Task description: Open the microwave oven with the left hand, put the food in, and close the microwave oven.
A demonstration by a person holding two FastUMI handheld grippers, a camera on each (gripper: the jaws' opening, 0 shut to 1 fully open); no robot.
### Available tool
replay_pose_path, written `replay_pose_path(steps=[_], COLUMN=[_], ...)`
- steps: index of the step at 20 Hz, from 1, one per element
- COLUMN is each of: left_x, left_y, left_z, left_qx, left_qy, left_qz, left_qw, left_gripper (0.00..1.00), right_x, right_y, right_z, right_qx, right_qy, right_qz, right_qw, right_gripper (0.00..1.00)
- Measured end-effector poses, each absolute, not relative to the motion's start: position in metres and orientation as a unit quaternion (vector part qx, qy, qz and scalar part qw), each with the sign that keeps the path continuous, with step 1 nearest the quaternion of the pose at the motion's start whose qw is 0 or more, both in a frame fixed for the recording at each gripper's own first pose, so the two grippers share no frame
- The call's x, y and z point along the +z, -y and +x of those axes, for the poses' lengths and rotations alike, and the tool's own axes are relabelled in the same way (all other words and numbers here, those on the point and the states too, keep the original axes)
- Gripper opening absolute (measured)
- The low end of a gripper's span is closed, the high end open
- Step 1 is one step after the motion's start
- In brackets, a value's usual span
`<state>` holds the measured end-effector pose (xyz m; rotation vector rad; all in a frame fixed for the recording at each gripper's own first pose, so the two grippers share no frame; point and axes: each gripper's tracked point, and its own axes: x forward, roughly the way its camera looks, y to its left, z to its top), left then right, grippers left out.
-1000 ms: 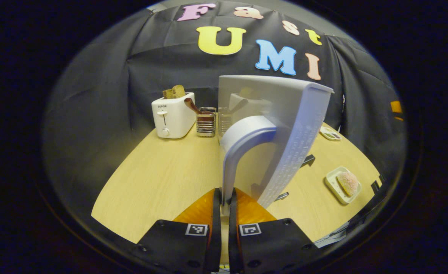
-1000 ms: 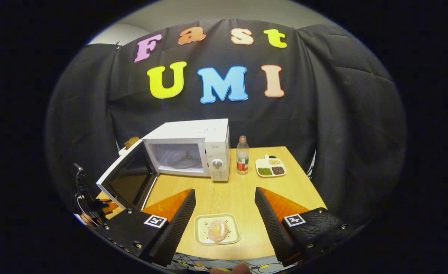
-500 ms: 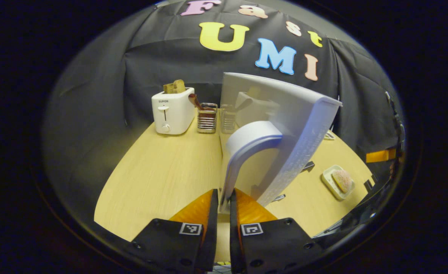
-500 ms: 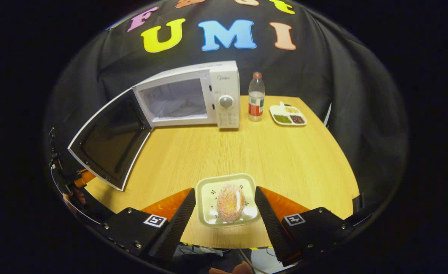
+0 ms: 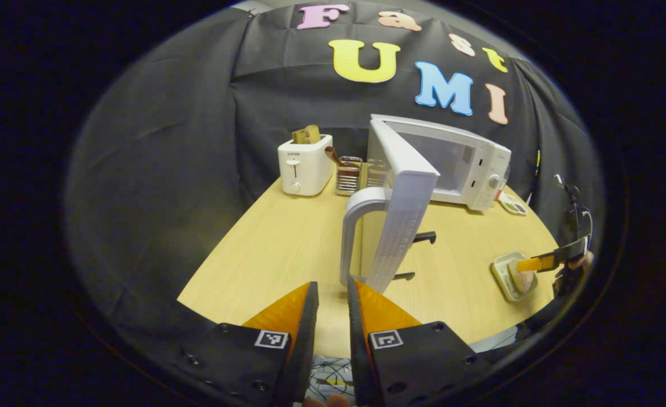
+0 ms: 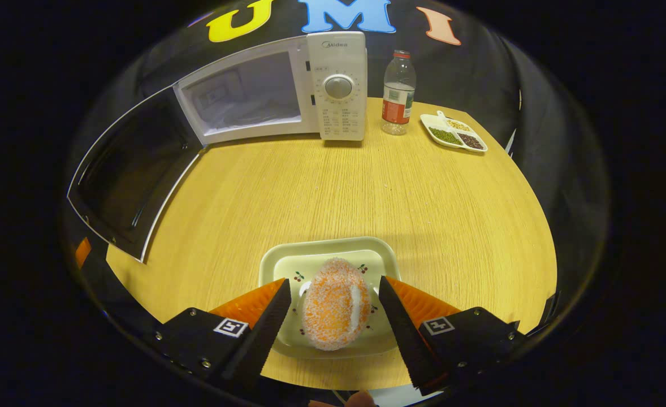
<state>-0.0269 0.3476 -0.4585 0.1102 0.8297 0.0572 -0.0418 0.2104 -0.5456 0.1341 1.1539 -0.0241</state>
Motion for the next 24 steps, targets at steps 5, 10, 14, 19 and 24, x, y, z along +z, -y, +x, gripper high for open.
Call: replay_pose_path(steps=[5,10,14,19,24], left_x=[-0.431,-0.392,-0.395,-0.389,-0.379], left_y=[-0.324,-0.279,-0.249,-0.261,-0.283], left_z=[-0.042,-0.037,-0.052,-0.07,-0.095], left_qx=[0.102,0.087,0.086,0.117,0.132], left_qy=[-0.421,-0.404,-0.419,-0.417,-0.401], left_qz=[0.073,0.154,0.146,0.123,0.113], left_qw=[0.898,0.898,0.892,0.893,0.9], left_gripper=[0.34,0.34,0.33,0.34,0.34], right_x=[-0.571,-0.574,-0.568,-0.557,-0.526], right_y=[-0.212,-0.207,-0.203,-0.197,-0.214], right_z=[-0.045,-0.046,-0.037,-0.029,-0.018], right_qx=[0.028,0.048,0.054,0.064,0.068], right_qy=[-0.545,-0.545,-0.543,-0.537,-0.507], right_qz=[0.049,0.018,0.046,0.069,0.066], right_qw=[0.836,0.837,0.836,0.839,0.857], right_gripper=[0.96,0.76,0.63,0.63,0.63])
